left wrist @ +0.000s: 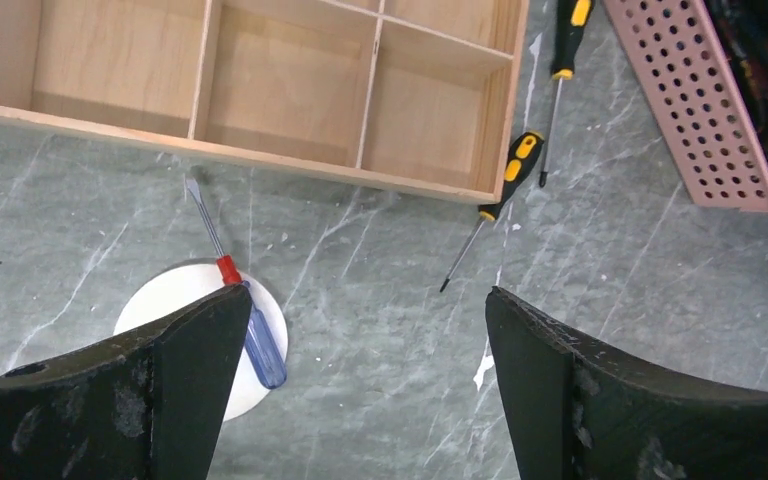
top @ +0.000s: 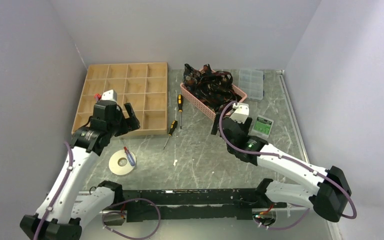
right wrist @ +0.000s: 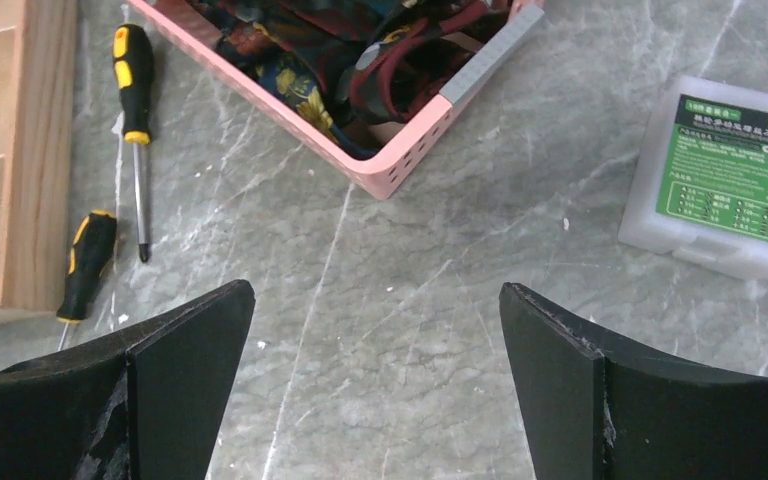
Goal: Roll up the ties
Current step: Pick up the tie from the bin.
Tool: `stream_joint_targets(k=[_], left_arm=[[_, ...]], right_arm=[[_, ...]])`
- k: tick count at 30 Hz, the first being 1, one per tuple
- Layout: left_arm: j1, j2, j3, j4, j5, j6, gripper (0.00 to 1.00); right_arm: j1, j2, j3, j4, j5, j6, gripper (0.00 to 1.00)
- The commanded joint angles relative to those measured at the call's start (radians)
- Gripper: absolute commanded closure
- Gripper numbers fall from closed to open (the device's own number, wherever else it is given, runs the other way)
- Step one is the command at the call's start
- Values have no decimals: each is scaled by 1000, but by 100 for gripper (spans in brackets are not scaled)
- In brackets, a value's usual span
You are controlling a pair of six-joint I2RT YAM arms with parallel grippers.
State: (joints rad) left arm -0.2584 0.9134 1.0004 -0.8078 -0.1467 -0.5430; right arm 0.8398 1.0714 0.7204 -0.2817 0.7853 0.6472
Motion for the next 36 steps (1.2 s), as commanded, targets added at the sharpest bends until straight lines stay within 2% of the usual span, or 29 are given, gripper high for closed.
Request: stream_joint_targets(k=[1, 6, 9, 12, 17, 21, 30, 36], left_arm=[[4, -88, -17, 44, -15, -2, 6], [5, -129, -53, 77, -42, -12, 6], [5, -142, -58, 70, -66, -24, 6], [5, -156, -67, 68, -88, -38, 6], [5, -176, -80, 86, -70, -26, 6], [5, -167, -72, 83, -48, -11, 6], [7, -146, -70, 103, 76, 26, 6], [8, -141, -76, 116, 127, 34, 6]], right_arm=[[5, -61, -22, 76, -46, -76, 0], [-14, -102, -58, 216, 46, -77, 6], [-139, -80, 39, 178, -125, -86, 9], [-271, -52, 97, 212, -251, -87, 10], [-414, 113, 257, 188, -282, -93, 10], [-493, 217, 296, 299, -373, -108, 16], [-499, 525, 492, 245, -467, -186, 21], [-493, 613, 522, 183, -388, -246, 17]])
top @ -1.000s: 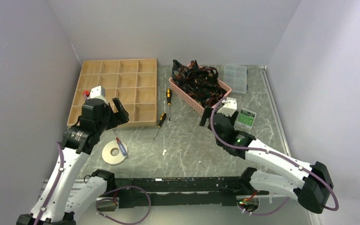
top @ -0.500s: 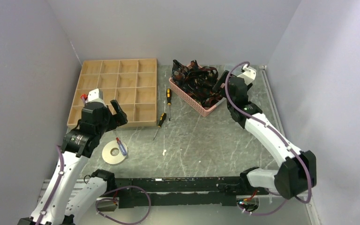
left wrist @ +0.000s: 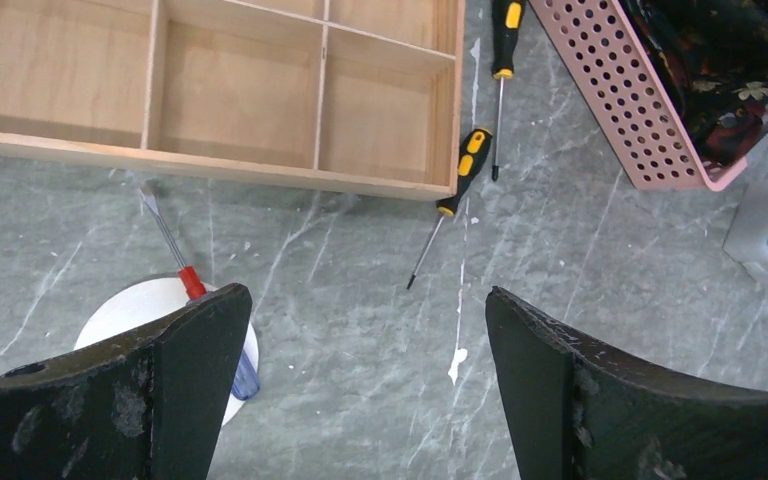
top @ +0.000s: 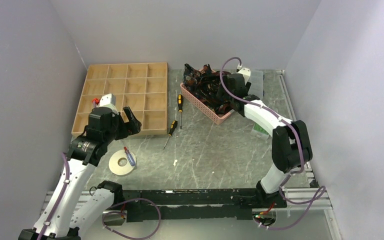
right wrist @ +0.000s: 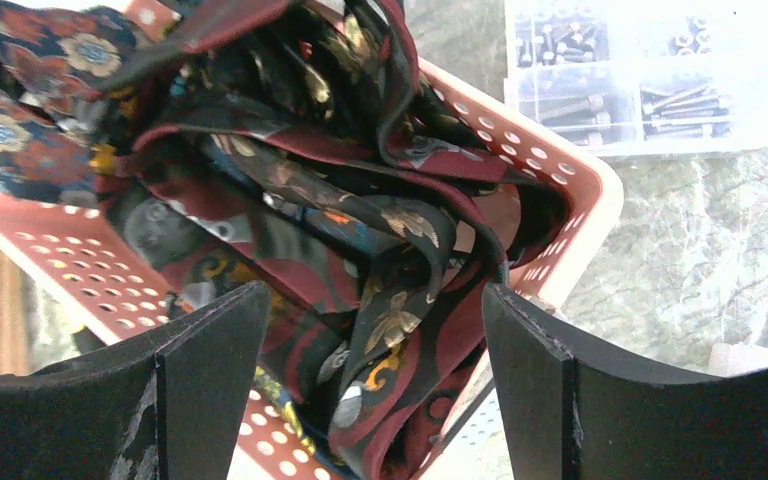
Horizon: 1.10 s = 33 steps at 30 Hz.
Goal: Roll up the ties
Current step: Pick up the tie from the bin.
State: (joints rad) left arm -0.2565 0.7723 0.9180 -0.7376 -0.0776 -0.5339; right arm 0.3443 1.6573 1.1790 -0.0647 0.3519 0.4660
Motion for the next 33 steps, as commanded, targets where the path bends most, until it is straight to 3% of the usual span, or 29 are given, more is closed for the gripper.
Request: stream_joint_targets(k=[1, 5, 9, 14, 17, 23, 28, 33], left_arm=[[5, 3, 6, 46, 61, 25, 6], [6, 18, 8, 45, 68, 24, 6], [7, 22, 8, 41, 68, 24, 6], [6, 21, 5, 44, 64, 23, 6], [6, 24, 7, 41, 62, 23, 6], [6, 16, 9, 39, 53, 22, 7], [5, -3, 9, 37, 31, 18, 7], [5, -58, 3, 73, 16, 13, 7]], right_arm=[[4, 42, 69, -39, 53, -80, 17], [4, 113, 96, -48, 64, -104, 24], [4, 170, 137, -50, 57, -108, 39], [4, 206, 201, -87, 63, -102, 68], [4, 192, 222, -102, 77, -99, 100], [17, -1, 250, -66, 93, -117, 100], [54, -163, 405, -134, 77, -173, 100], [156, -356, 426, -218, 44, -208, 100]])
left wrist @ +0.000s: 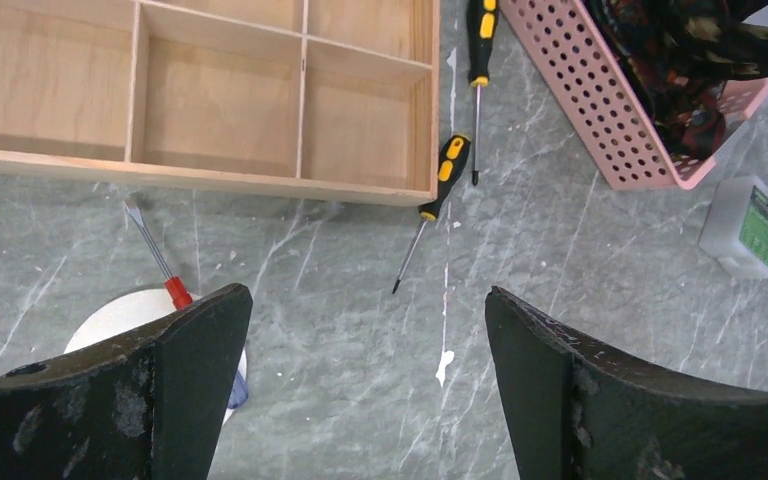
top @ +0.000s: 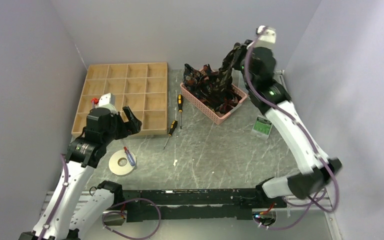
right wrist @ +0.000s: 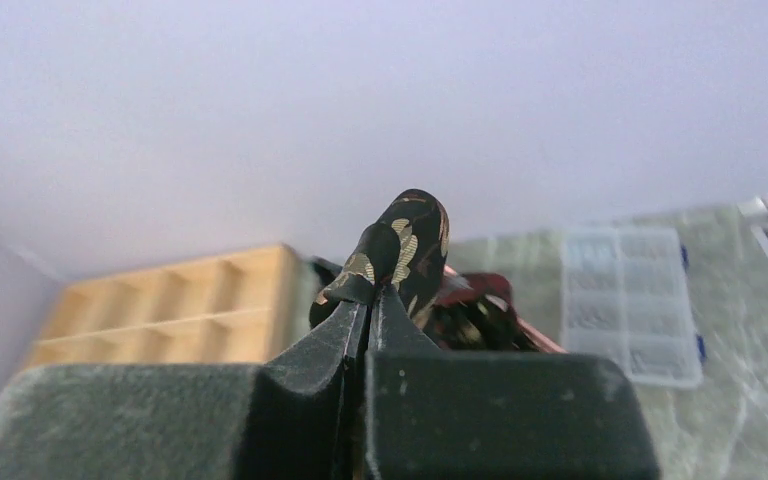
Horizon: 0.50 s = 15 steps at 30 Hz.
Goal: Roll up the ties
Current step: Pick up the tie from the bin.
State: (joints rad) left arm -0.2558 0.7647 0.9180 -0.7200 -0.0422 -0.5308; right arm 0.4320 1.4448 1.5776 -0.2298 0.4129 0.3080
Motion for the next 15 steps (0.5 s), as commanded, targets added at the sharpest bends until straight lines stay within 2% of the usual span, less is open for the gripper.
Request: stream_joint_targets(k=[1, 4, 9, 15], left_arm=[[4, -64, 1, 70, -10, 3, 6], [5, -99, 4, 146, 72, -19, 6], [4, -92, 1, 387, 329, -50, 6], [4, 42, 20, 773, 677, -112, 6]], right_arm=[[101, -188, 18, -72, -27, -56, 100], [200, -321, -24, -113, -92, -75, 100], [220, -475, -27, -209, -296, -48, 100], [220, -471, 185, -331, -452, -21, 100]])
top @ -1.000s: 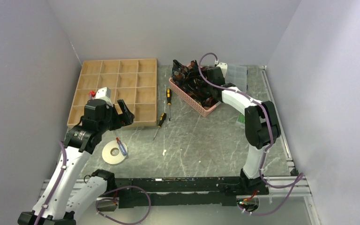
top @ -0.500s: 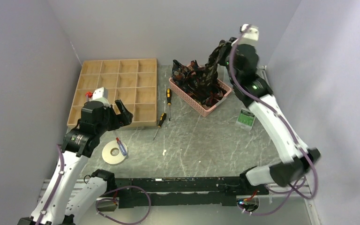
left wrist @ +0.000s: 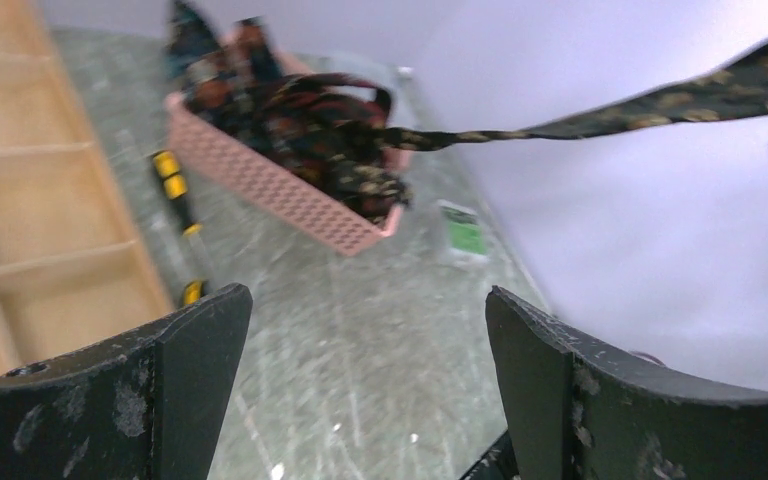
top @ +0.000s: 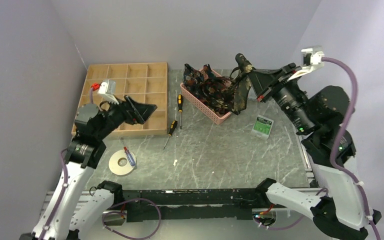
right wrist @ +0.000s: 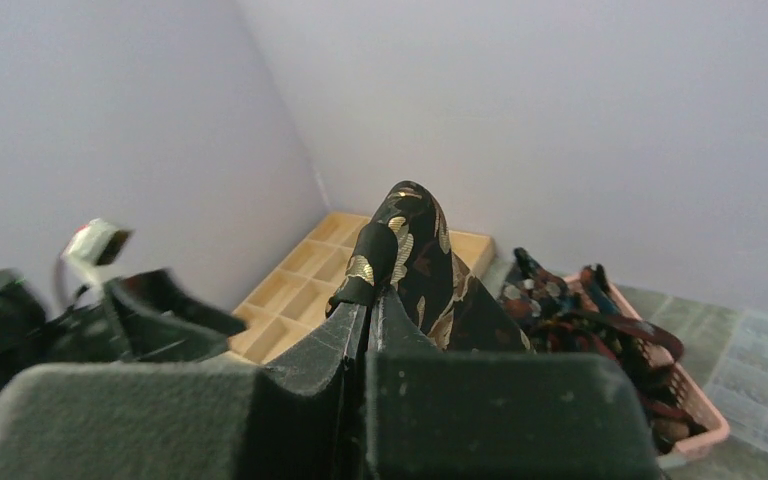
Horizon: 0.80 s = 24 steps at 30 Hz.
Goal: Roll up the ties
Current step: Pick up the tie from the bin.
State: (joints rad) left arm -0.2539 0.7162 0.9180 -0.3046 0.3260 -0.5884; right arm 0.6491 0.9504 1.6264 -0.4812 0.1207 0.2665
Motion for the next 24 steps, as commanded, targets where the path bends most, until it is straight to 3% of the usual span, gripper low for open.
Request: stream_joint_targets(k=[1, 4, 7, 9, 14, 17, 20, 24], left_arm=[[2, 124, 30, 428, 372, -67, 6], [-27, 245, 86, 589, 527, -96, 6], [-147, 349, 190, 540, 541, 13, 6], [-263, 384, 217, 489, 464, 159, 6], [-477, 447, 180, 618, 310, 348, 6], [-544, 507, 188, 676, 271, 449, 6], [-619, 612, 268, 624, 176, 591, 6], [-634, 721, 317, 668, 67, 695, 6]], right_arm=[[3, 37, 181, -113, -177, 27, 100], [4, 84, 326, -178, -219, 50, 100], [4, 129, 441, -211, -249, 75, 100], [3, 159, 501, -217, -259, 96, 100], [4, 225, 612, -212, -333, 176, 100], [3, 217, 576, -173, -378, 235, 100], [4, 207, 546, -132, -420, 287, 100], [3, 214, 563, -131, -440, 325, 100]])
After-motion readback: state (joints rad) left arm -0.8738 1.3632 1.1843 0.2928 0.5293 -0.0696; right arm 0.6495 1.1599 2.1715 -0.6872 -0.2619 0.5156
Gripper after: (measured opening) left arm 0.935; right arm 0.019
